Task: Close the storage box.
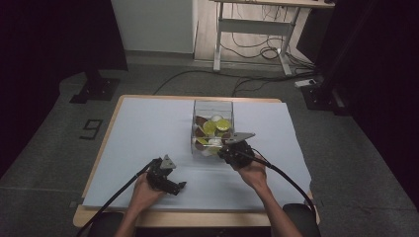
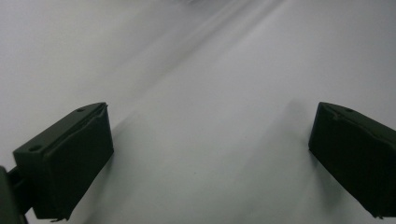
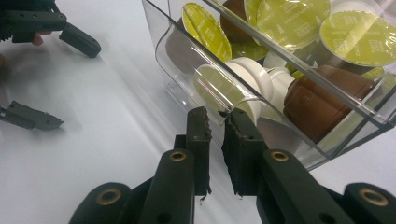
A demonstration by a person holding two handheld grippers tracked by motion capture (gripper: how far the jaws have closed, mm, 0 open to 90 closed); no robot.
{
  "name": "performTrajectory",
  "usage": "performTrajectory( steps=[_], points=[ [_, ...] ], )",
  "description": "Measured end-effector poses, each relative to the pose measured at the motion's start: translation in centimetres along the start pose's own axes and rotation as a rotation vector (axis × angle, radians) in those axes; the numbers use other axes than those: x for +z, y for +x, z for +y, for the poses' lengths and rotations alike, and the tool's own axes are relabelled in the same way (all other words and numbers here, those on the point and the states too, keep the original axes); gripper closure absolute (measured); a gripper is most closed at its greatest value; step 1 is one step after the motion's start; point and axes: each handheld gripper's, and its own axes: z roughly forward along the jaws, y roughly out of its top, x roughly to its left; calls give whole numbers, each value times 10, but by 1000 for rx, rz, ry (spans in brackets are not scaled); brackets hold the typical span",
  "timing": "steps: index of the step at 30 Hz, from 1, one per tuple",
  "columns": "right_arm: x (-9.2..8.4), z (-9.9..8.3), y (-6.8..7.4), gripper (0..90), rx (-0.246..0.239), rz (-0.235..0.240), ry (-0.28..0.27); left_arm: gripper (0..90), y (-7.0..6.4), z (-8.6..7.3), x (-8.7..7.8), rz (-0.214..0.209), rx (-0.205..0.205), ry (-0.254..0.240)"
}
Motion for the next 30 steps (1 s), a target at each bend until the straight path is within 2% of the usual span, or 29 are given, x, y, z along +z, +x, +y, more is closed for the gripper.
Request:
performTrajectory(
  steps=[14, 30],
  points=[
    [8, 6, -6, 802, 6, -39, -6, 0, 0, 0, 0, -1, 0, -2],
    [14, 9, -16, 815, 45, -50, -18, 0, 0, 0, 0, -1, 2, -1]
  ],
)
